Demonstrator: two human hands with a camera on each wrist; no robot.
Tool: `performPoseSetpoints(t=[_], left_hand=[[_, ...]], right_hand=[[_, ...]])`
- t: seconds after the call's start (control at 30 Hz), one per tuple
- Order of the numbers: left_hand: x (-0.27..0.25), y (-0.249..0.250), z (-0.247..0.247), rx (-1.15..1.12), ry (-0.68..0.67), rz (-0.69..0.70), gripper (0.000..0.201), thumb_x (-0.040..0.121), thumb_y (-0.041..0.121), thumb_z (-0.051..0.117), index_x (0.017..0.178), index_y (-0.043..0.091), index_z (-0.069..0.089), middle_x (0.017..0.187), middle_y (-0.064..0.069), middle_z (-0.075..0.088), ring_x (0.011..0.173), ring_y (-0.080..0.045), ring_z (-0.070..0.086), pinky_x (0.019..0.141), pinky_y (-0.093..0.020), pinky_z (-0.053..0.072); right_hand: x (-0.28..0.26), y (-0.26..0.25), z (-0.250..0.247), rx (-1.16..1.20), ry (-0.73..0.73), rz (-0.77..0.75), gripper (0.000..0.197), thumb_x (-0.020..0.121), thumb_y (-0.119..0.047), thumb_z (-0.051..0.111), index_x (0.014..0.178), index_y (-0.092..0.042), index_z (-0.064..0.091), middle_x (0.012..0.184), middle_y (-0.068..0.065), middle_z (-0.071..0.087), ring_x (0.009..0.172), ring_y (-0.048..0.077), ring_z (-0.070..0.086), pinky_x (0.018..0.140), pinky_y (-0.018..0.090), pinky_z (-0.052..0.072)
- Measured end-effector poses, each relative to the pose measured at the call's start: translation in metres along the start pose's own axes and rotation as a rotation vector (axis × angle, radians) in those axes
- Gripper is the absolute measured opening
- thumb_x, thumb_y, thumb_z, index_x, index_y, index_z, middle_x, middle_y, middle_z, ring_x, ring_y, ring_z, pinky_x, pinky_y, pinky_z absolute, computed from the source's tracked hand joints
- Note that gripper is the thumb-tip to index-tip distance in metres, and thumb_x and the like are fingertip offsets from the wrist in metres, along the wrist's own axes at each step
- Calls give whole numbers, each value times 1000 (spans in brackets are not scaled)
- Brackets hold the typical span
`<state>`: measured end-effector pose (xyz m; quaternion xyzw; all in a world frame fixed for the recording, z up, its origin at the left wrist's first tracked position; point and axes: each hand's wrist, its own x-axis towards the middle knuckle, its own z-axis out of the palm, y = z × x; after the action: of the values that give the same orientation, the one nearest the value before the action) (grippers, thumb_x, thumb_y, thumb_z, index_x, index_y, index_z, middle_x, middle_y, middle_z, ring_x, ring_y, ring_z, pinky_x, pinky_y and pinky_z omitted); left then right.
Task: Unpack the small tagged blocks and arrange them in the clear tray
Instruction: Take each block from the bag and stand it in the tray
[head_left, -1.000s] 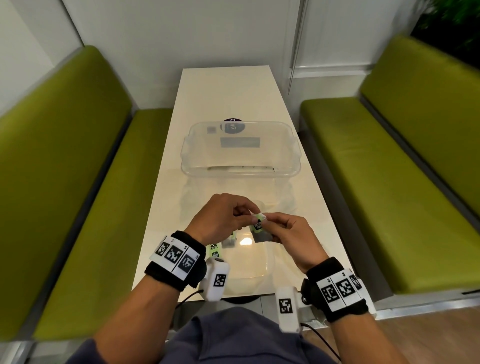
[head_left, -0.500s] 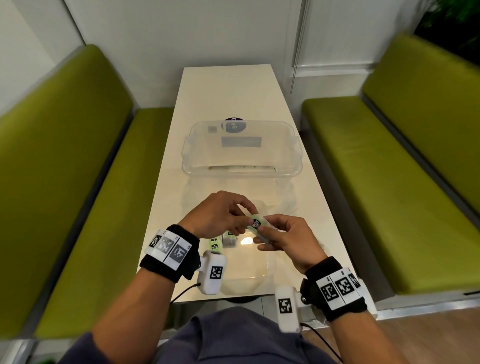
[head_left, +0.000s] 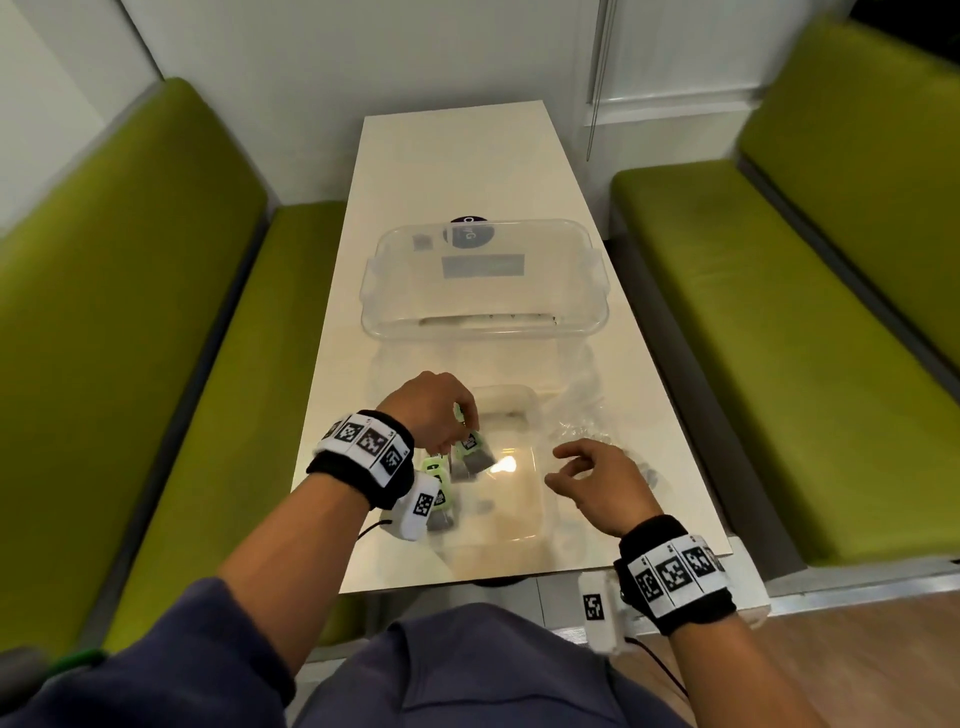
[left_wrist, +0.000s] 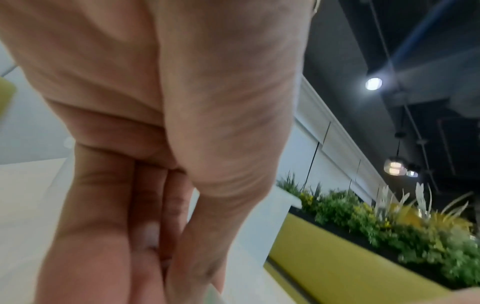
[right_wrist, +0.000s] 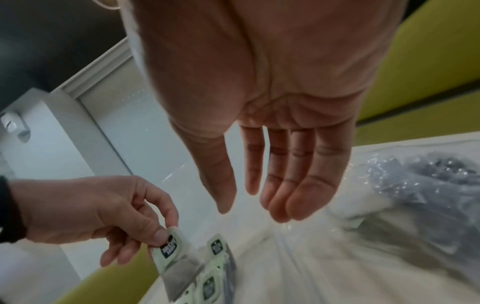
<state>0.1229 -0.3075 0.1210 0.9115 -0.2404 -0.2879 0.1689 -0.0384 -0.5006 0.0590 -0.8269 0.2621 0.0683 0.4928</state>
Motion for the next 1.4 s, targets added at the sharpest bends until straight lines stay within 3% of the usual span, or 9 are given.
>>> performPoseSetpoints(t=[0.17, 0.27, 0.43, 0.7, 0.9, 1.07, 1.17, 1.27, 1.4], left_hand=[[20, -3, 21, 141, -64, -56, 22, 87, 2, 67, 82, 21, 75, 67, 2, 71, 61, -18, 75, 58, -26, 61], [27, -4, 32, 228, -85, -63, 22, 86, 0, 69, 86, 20, 76, 70, 6, 67, 66, -20, 75, 55, -23, 57], [34, -3, 38, 330, -61, -47, 23, 84, 1, 67, 88, 21, 74, 99, -4, 73, 69, -21, 60, 64, -26, 45], [34, -9, 40, 365, -40, -40, 31, 89, 1, 62, 103, 24, 77, 114, -4, 69, 87, -24, 64, 69, -27, 42], [29, -12, 31, 313, 15, -28, 39, 93, 2, 58, 113, 30, 77, 114, -3, 71, 98, -26, 69, 76, -30, 52], [16, -13, 23, 191, 91, -18, 20, 93, 22, 70, 109, 31, 78, 113, 2, 72, 99, -20, 67, 83, -27, 50], [3, -7, 19, 88, 122, 50, 20, 94, 27, 69, 113, 29, 76, 112, 5, 73, 102, -16, 67, 85, -25, 47], [-10, 0, 18, -40, 137, 121, 19, 95, 29, 69, 113, 28, 76, 107, 8, 75, 92, -9, 66, 81, -23, 47], [-23, 11, 20, -168, 157, 169, 19, 96, 32, 69, 114, 30, 75, 104, 13, 72, 80, 4, 62, 72, -13, 45]], right_hand=[[4, 5, 3, -241, -83, 30, 54, 87, -32, 76, 135, -28, 52, 108, -6, 66, 98, 15, 63, 87, 30, 47], [6, 5, 4, -263, -115, 21, 56, 88, -27, 74, 139, -28, 50, 96, -11, 68, 95, 14, 65, 84, 29, 47], [6, 4, 4, -278, -135, 9, 55, 89, -21, 72, 139, -29, 51, 81, -16, 65, 91, 13, 65, 80, 28, 45], [6, 3, 4, -249, -123, 22, 51, 89, -24, 72, 135, -29, 53, 83, -13, 67, 92, 13, 66, 87, 32, 50], [13, 9, -18, -173, 135, 12, 41, 85, -32, 76, 123, -27, 62, 87, -10, 65, 85, 12, 63, 88, 38, 53], [30, 28, -29, -484, 203, 97, 101, 71, -44, 85, 152, -25, 30, 144, 9, 46, 135, 31, 38, 110, 45, 38], [40, 39, -22, -620, 104, 210, 125, 65, -49, 90, 158, -21, 10, 153, 12, 39, 144, 34, 31, 115, 49, 31], [45, 50, -15, -636, 87, 258, 120, 67, -40, 90, 156, -19, 13, 148, 10, 47, 139, 33, 39, 111, 49, 36], [41, 60, -15, -541, 139, 202, 83, 73, -26, 82, 143, -20, 38, 137, 5, 52, 125, 29, 50, 98, 44, 47]])
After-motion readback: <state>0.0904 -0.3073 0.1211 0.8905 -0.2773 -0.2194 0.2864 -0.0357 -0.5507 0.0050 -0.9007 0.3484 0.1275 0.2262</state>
